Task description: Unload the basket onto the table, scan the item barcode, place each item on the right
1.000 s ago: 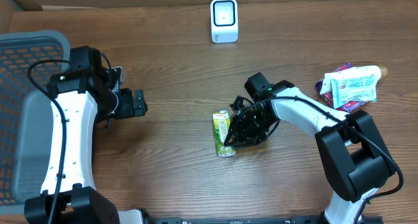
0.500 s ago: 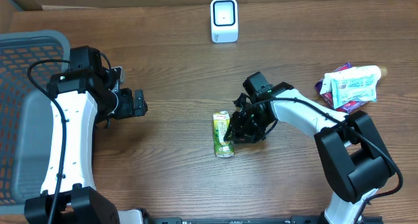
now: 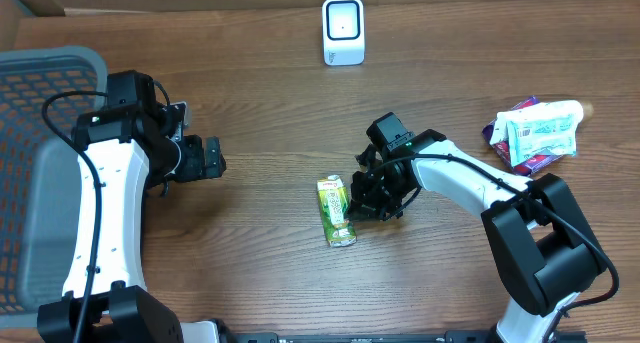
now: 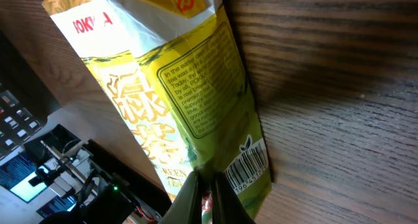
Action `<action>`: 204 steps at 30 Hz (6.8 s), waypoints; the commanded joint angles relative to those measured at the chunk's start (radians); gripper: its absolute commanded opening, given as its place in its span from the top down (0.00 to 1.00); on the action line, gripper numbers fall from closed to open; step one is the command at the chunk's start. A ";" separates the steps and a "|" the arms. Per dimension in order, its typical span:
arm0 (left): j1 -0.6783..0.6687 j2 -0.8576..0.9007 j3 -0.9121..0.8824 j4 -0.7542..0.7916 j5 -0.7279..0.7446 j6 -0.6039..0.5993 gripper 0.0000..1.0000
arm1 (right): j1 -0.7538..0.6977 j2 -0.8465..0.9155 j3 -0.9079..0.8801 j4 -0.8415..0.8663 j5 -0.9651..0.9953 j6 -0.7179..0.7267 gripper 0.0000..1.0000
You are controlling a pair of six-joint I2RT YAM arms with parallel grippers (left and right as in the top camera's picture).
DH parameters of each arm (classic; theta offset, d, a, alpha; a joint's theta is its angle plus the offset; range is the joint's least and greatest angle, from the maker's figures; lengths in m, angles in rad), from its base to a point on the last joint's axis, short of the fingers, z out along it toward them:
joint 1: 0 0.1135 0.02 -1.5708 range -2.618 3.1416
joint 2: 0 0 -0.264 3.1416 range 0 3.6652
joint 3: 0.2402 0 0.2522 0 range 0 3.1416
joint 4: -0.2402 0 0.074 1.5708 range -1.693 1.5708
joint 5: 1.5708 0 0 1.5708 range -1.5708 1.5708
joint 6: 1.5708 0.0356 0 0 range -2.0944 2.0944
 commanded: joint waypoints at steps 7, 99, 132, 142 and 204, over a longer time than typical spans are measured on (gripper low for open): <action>0.004 0.006 0.006 0.000 0.006 0.016 0.00 | 0.052 -0.082 0.166 -0.224 0.510 0.003 0.96; 0.004 0.006 0.006 0.000 0.006 0.016 0.01 | 0.417 0.127 0.315 -0.399 0.896 -0.119 0.69; 0.004 0.006 0.006 0.000 0.006 0.016 0.00 | 0.149 0.121 0.269 -0.377 0.845 -0.290 0.59; 0.004 0.006 0.006 0.000 0.006 0.016 0.00 | -0.090 0.107 0.336 -0.348 0.852 -0.290 0.80; 0.004 0.006 0.006 0.000 0.006 0.016 0.01 | 0.057 -0.097 0.041 0.121 0.789 0.566 0.37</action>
